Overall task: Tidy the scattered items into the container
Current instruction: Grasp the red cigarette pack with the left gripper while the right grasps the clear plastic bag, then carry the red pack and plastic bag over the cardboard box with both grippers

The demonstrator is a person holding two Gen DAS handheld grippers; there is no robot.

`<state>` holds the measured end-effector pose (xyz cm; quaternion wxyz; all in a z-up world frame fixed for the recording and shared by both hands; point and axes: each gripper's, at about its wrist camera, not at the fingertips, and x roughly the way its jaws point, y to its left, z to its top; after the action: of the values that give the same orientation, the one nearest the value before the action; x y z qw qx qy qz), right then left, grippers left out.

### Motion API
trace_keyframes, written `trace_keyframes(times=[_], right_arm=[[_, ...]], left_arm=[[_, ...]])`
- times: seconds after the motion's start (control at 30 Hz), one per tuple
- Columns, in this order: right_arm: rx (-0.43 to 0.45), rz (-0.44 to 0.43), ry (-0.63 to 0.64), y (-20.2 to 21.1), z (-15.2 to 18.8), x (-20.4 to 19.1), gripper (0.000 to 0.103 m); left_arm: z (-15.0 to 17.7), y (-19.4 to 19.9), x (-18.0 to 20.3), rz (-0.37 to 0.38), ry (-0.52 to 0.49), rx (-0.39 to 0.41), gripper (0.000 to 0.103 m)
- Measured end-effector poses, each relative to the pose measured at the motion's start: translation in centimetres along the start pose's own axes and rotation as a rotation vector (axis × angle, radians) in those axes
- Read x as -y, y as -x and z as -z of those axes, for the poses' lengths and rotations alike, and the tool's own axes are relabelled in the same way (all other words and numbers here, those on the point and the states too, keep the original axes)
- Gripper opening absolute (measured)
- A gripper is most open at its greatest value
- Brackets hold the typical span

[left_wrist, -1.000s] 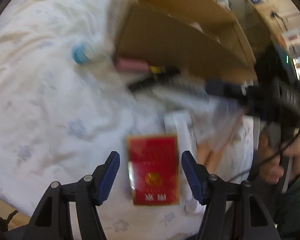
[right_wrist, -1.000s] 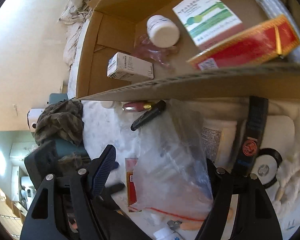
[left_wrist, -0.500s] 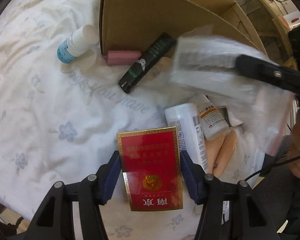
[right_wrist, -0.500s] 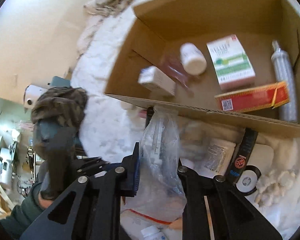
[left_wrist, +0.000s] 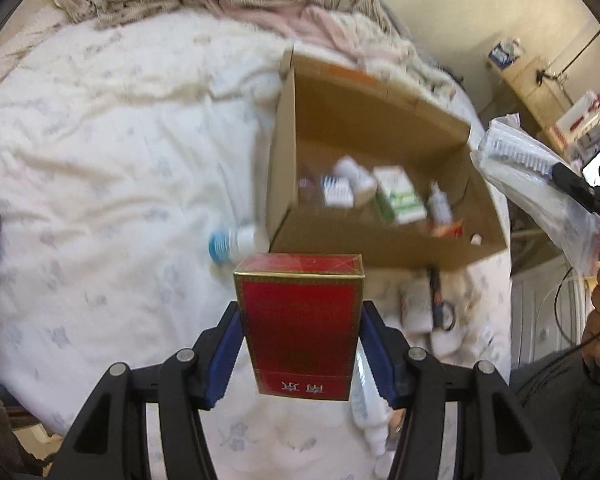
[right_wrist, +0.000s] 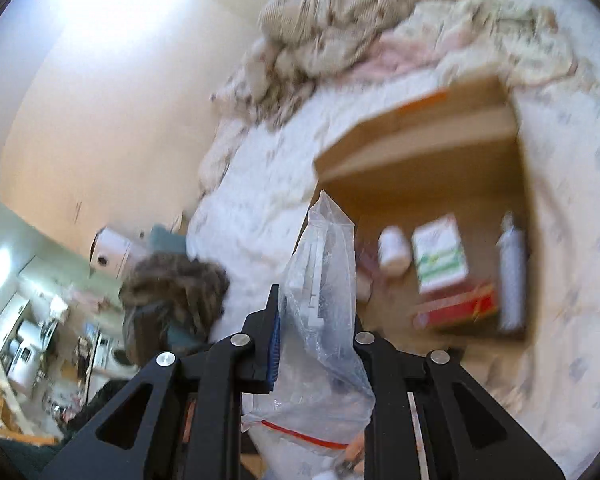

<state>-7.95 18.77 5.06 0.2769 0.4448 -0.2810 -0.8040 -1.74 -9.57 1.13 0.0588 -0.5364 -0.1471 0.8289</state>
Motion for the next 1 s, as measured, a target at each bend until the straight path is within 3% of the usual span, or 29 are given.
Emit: trace_keyframes(times=[0.2, 0.53, 0.63, 0.8, 0.9, 1.0], right_arm=[[0.057, 0.059, -0.020, 0.9, -3.9, 1.5, 0.019], [0.005, 0.183, -0.053, -3.2, -3.2, 5.2, 0.019], [0.002, 0.204, -0.059, -3.5, -3.2, 5.8, 0.019], [-0.010, 0.218, -0.072, -4.2, -3.3, 6.5, 0.019], [-0.024, 0.228, -0.072, -4.9, -3.4, 6.5, 0.019], [-0.040, 0.237, -0.076, -5.9, -3.4, 6.5, 0.019]], left_arm=[[-4.0, 1.3, 2.5, -0.008, -0.082, 0.065, 0.058], [-12.0, -1.4, 6.9, -0.044, -0.200, 0.135, 0.058], [-12.5, -3.9, 7.2, -0.084, -0.221, 0.147, 0.058], [-12.4, -7.4, 7.0, -0.082, -0.222, 0.079, 0.058], [-12.0, -8.1, 7.4, -0.128, -0.277, 0.089, 0.058], [-12.1, -8.4, 7.3, -0.124, -0.275, 0.078, 0.058]])
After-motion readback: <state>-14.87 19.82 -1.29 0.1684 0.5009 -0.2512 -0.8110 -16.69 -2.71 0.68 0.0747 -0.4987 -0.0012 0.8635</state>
